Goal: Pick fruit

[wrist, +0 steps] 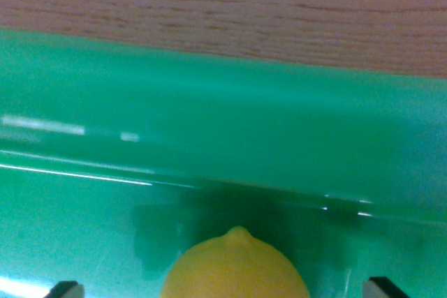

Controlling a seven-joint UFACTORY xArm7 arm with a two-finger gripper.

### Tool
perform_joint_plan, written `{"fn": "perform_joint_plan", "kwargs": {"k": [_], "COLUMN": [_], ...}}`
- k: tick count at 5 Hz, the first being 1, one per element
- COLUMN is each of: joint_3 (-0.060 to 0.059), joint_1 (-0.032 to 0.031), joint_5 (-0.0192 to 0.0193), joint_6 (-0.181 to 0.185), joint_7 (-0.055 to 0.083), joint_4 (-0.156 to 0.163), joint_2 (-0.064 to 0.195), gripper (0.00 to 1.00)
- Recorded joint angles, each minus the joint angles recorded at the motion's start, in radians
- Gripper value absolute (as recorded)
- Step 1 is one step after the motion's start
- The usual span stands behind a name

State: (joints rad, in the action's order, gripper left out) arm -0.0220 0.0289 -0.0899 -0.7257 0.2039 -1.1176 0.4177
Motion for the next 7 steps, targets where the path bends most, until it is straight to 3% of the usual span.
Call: {"fn": "perform_joint_plan", "kwargs": {"k": [1, 2, 7], "joint_3": [0.0, 0.0, 0.0], "joint_1": [0.0, 0.0, 0.0], "joint_5": [0.0, 0.0, 0.0001], "joint_6": [0.0, 0.0, -0.002], "joint_7": [0.0, 0.0, 0.0], "joint_4": [0.0, 0.0, -0.001], "joint_2": [0.0, 0.0, -0.001], "gripper": [0.0, 1.0, 1.0]}}
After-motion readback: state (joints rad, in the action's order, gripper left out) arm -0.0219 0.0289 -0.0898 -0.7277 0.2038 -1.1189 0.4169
